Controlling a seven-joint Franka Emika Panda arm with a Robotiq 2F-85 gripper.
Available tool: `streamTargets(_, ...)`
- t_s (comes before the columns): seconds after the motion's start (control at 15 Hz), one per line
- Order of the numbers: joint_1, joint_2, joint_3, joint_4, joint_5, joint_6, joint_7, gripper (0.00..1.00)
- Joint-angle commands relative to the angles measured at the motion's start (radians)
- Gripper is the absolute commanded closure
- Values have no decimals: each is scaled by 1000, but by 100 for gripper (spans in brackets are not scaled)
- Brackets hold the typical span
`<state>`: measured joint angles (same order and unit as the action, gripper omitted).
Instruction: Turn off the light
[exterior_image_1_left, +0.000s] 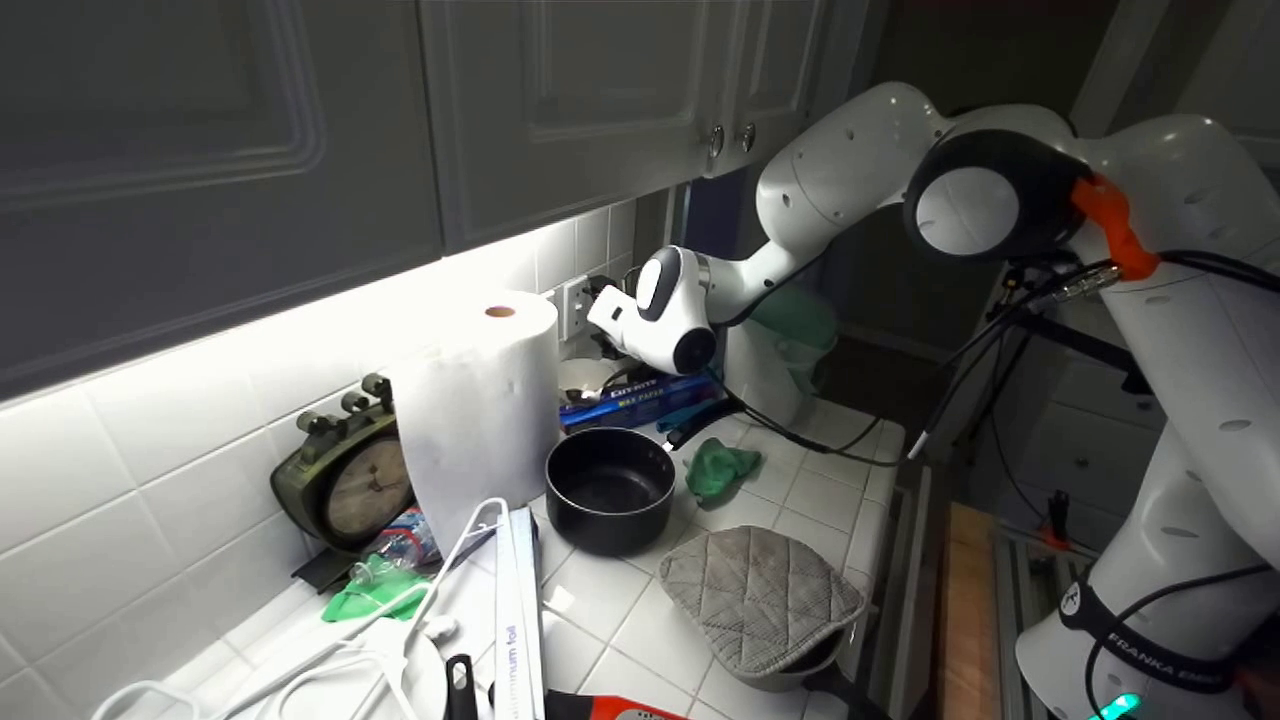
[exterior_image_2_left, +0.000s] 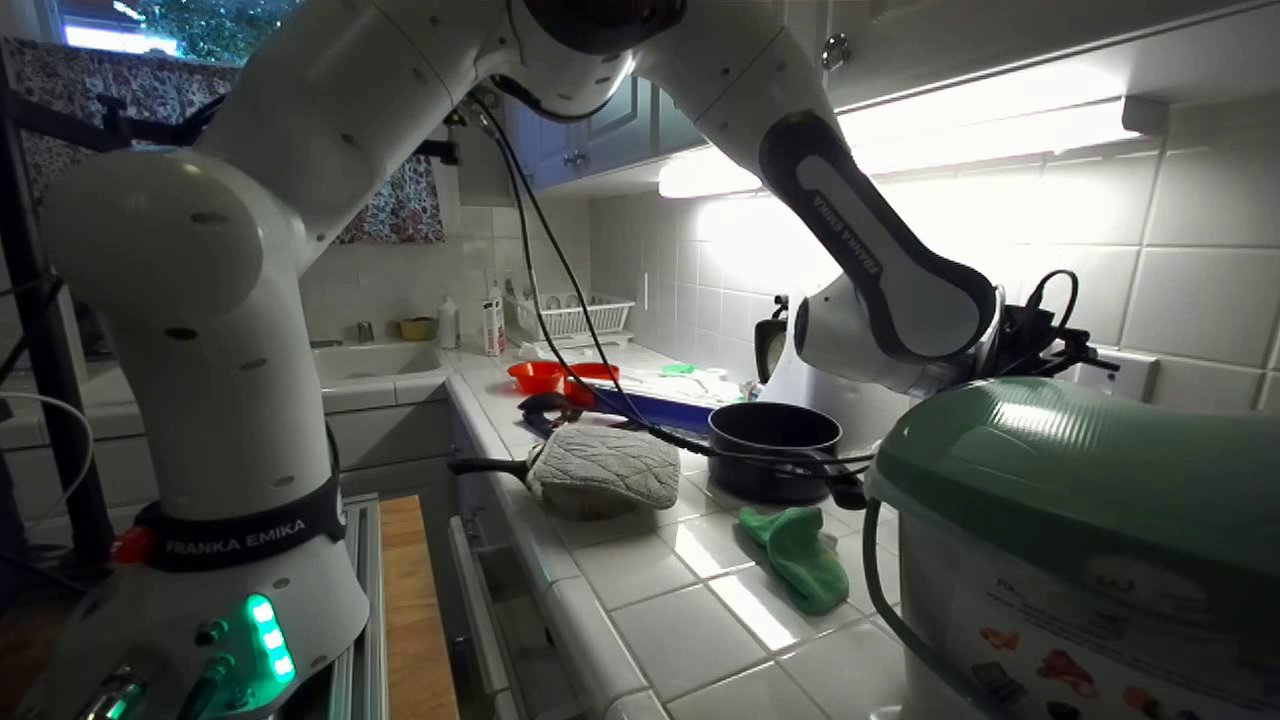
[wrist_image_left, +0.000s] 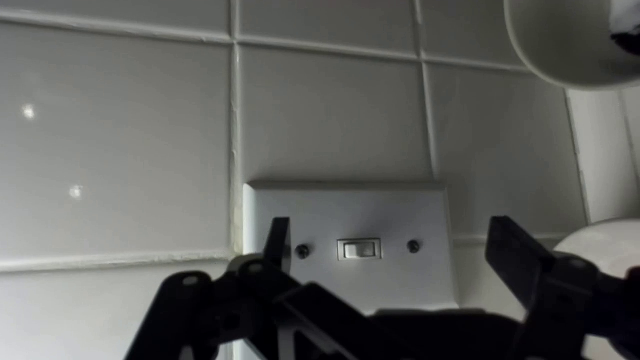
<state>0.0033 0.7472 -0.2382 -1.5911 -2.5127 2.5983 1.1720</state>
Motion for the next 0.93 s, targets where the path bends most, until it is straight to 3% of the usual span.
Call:
streamTargets(0.0,52,75,-74,85,0,50,68,0)
streamTargets(0.6,121,142,-175,151,0,113,159,2)
streamTargets(0.73,126,142,-182,154,0,125,167,26)
streamTargets(0.87,135,142,-192,158,0,129,176,37)
